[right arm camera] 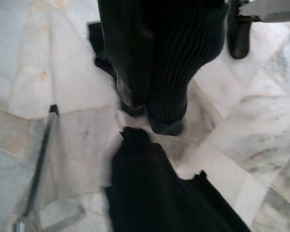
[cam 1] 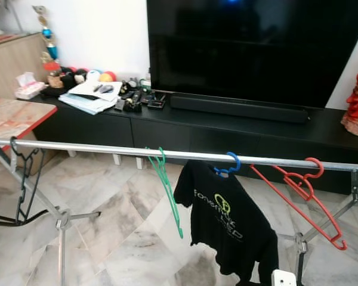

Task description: Hang hanger

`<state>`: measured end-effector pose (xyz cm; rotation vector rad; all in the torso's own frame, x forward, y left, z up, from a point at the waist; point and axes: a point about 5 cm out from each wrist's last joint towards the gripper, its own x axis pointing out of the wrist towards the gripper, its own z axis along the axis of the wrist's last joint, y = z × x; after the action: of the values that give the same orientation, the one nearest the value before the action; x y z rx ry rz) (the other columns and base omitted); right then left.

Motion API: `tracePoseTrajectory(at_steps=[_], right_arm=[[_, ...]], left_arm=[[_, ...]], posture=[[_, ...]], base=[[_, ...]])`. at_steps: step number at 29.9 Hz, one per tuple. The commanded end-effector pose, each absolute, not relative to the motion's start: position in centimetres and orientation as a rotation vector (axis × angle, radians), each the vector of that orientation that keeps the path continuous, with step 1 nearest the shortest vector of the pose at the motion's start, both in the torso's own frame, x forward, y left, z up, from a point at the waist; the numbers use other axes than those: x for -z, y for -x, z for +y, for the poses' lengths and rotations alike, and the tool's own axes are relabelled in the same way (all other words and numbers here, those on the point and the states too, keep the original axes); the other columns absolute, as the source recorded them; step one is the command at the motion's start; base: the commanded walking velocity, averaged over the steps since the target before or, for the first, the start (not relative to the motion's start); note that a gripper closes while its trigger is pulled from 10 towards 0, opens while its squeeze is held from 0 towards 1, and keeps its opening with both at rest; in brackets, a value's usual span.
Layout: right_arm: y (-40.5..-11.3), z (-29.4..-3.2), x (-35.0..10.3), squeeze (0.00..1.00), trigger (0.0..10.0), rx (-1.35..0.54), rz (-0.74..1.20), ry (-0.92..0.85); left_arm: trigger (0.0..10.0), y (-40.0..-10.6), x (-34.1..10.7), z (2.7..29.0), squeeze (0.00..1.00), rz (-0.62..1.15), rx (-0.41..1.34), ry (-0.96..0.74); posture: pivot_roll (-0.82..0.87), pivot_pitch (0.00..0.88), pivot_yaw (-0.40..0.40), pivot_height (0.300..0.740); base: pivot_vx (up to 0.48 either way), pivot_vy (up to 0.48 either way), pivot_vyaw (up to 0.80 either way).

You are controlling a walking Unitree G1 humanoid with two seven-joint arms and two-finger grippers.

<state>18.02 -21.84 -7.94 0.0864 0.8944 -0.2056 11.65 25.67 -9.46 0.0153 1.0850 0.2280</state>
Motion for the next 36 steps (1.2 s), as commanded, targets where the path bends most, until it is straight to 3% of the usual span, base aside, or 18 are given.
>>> tracePoseTrajectory(at_steps=[1, 8, 13, 17, 22, 30, 36], right_arm=[[-18.1, -22.7, 7.7, 0.00, 10.0, 0.232, 0.889, -0.082], [-18.2, -22.7, 7.7, 0.00, 10.0, 0.226, 0.892, -0.078], [-18.2, -22.8, 7.6, 0.00, 10.0, 0.217, 0.893, -0.074], [-18.5, -22.8, 7.5, 0.00, 10.0, 0.204, 0.893, -0.063], [-18.8, -21.5, 7.6, 0.00, 10.0, 0.177, 0.881, -0.061], [-19.3, -21.6, 7.3, 0.00, 10.0, 0.175, 0.856, -0.056], [-19.5, -20.9, 7.4, 0.00, 10.0, 0.166, 0.856, -0.065]], left_arm=[[10.0, -12.3, 9.4, 25.3, 0.00, 1.074, -0.198, -0.039], [10.0, -13.0, 9.2, 25.0, 0.00, 1.054, -0.186, -0.044], [10.0, -13.9, 8.8, 25.1, 0.00, 1.004, -0.193, -0.062], [10.0, -17.3, 6.8, 26.3, 0.00, 0.835, -0.232, -0.113], [10.0, -23.9, 1.6, 25.6, 0.00, 0.426, -0.176, -0.116], [10.0, -25.0, -2.2, 21.7, 0.00, 0.144, -0.104, -0.116], [10.0, -24.5, -5.1, 21.4, 0.00, 0.043, -0.114, -0.132]], posture=[[0.08, 0.000, -0.011, 0.740], [0.08, 0.000, -0.016, 0.740], [0.07, 0.000, -0.018, 0.740], [0.08, 0.000, -0.015, 0.740], [0.08, 0.000, -0.007, 0.740], [0.06, 0.000, -0.010, 0.740], [0.14, 0.000, -0.028, 0.740]], base=[[0.000, -0.394, 0.00], [0.000, -0.425, 0.00], [0.000, 0.000, 0.00], [0.000, 0.000, 0.00], [0.000, 0.000, 0.00], [0.000, 0.000, 0.00], [0.000, 0.000, 0.00]])
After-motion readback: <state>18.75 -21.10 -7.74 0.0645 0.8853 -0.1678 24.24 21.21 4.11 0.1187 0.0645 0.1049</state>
